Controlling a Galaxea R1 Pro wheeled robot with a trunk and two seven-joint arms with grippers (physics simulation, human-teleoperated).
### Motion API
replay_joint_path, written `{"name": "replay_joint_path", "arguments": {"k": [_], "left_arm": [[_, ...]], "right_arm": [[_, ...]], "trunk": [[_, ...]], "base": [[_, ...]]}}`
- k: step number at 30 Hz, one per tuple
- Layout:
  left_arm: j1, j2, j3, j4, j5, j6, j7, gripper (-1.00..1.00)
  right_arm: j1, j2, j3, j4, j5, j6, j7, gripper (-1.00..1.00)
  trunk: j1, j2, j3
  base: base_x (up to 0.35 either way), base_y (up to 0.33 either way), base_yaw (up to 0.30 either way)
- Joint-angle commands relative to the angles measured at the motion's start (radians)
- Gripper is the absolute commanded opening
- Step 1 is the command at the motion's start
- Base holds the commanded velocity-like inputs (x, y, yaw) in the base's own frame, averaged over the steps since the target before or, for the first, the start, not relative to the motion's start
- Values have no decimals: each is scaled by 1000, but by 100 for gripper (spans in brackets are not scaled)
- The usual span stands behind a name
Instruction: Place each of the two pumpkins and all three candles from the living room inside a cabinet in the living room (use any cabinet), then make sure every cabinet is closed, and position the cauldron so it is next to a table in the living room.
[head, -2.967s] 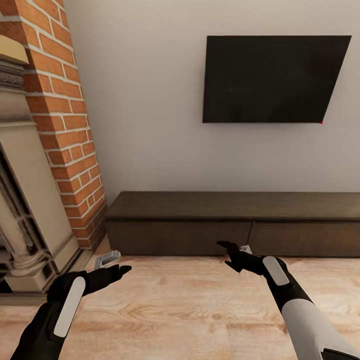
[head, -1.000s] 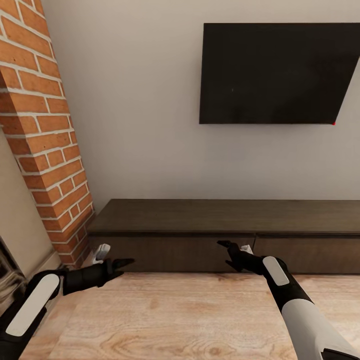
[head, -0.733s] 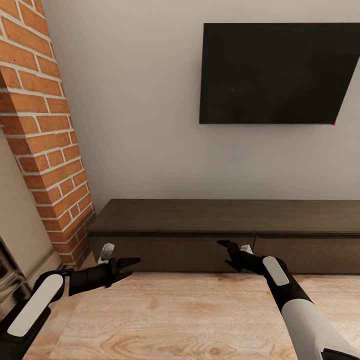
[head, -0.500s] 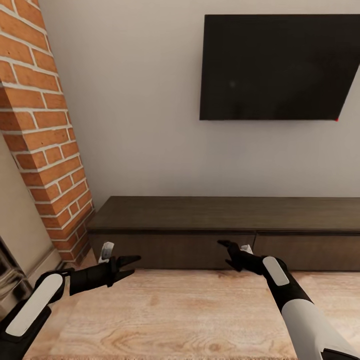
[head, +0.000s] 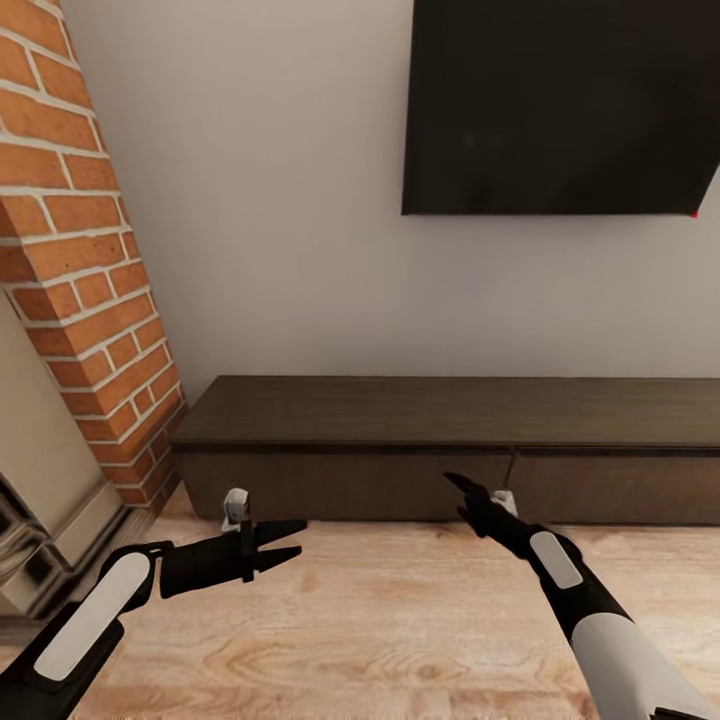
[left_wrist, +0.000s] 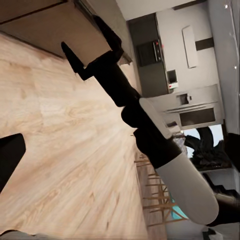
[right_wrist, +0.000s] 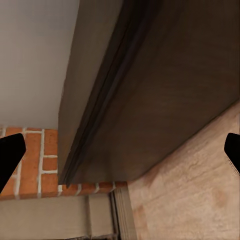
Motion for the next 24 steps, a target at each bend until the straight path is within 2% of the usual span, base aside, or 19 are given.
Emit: {"name": "replay_joint_path", "arguments": {"k": [1,5,8,13,19,24], "left_arm": [[-2,0,-4,-1,-5,1,-10,100],[-4,-13,-22,-3,-5,1,-32,100],[-4,-23,-36,-3,-5,1,-39,100],[-5,-40,-44,-3,-6,1,-42,100],[-5,-44,-46,-3,-6,1,-42,100],[-5,-43,-46,-4,-6,1,-42,100]], "right_arm": [[4,-4,-4,3,0,-4,27,100],[22,-16,-5,5,3,-23,101,100],[29,-38,-4,7,2,-35,147,100],[40,-51,-5,-2,-1,-87,202,100],[42,-53,-3,-6,2,-263,213,100],[43,-57,-5,-5,-2,-310,221,100]], "trunk": [[0,-1,-5],[2,-2,-20],[3,-2,-32],[6,-4,-51],[8,-5,-74],[11,-6,-94]], "base": [[0,0,0],[0,0,0],[0,0,0],[0,0,0],[0,0,0],[0,0,0]]}}
